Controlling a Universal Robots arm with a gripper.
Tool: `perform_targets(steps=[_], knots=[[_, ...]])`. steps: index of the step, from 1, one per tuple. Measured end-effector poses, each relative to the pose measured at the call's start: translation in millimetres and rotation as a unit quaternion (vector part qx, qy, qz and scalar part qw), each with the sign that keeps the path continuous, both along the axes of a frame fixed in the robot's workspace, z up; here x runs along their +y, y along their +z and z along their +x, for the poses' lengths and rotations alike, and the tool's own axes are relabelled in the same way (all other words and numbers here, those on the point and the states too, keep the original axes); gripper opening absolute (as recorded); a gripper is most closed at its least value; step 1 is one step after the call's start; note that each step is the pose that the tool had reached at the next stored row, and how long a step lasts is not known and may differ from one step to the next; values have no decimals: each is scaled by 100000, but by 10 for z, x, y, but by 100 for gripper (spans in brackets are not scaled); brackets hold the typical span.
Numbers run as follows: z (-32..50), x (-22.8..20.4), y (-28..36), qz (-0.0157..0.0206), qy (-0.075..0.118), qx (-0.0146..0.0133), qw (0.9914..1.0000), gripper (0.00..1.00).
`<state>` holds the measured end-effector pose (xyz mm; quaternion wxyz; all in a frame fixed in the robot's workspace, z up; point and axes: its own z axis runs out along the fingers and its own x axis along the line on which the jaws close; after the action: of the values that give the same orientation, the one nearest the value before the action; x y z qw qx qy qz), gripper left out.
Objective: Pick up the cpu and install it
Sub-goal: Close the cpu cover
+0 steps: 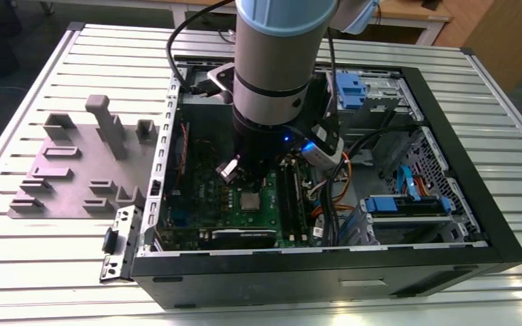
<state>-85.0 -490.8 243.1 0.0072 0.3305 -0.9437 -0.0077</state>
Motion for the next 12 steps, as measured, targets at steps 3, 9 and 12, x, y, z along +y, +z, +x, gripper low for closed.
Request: perform_targets(steps=[3, 9, 12], knots=[[1, 0, 0, 1, 2072, 1, 99979, 11], [2, 0, -2, -4, 7131, 5, 99745, 11], [1, 0, -2, 1, 9580, 2, 99540, 11]])
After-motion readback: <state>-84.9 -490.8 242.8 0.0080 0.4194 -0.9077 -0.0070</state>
